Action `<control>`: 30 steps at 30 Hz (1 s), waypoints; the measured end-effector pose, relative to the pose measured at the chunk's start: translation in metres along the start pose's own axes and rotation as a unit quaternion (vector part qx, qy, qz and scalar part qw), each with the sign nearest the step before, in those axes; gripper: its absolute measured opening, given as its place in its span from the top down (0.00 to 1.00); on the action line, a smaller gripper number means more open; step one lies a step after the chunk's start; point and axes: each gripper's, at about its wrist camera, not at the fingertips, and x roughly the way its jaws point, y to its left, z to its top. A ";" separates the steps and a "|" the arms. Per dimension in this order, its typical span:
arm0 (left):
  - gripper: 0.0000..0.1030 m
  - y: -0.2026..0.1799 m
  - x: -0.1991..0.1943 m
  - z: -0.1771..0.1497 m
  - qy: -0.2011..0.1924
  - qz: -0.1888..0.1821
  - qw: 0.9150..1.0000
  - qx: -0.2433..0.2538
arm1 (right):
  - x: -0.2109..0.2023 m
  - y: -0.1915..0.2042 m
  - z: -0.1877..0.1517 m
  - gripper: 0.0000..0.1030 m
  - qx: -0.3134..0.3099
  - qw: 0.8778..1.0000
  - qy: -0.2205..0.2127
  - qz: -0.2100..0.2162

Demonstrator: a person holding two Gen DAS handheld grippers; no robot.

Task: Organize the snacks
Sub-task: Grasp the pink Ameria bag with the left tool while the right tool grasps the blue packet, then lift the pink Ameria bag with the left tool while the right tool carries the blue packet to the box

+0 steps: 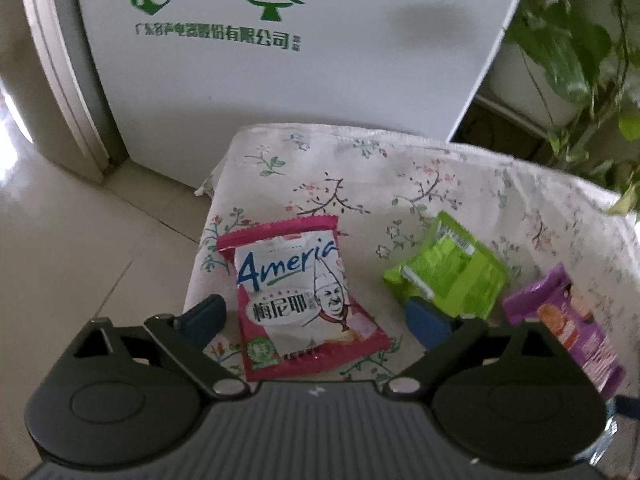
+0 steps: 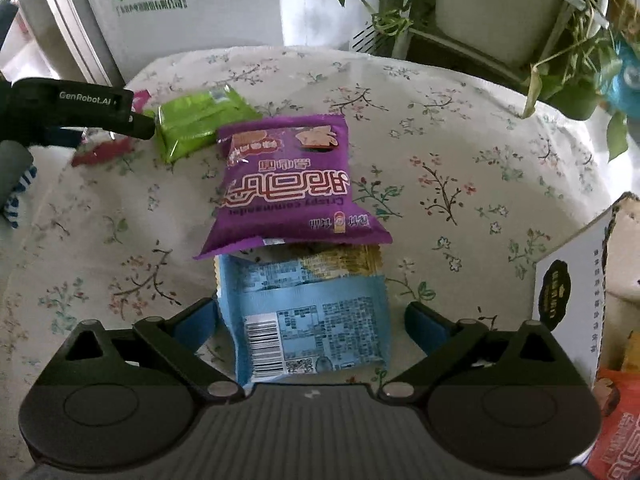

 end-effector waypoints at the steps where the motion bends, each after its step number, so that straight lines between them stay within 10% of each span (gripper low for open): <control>1: 0.07 -0.002 0.001 -0.001 0.000 0.005 1.000 0.006 | 0.000 0.000 0.000 0.00 0.004 1.000 0.000 -0.002; 13: 0.49 0.013 -0.011 0.000 -0.015 0.017 1.000 -0.009 | -0.007 -0.006 0.003 0.27 0.017 1.000 -0.011 -0.009; 30: 0.50 -0.020 -0.049 -0.027 -0.013 -0.048 0.997 0.058 | -0.017 -0.011 0.000 0.35 0.031 0.999 -0.006 0.023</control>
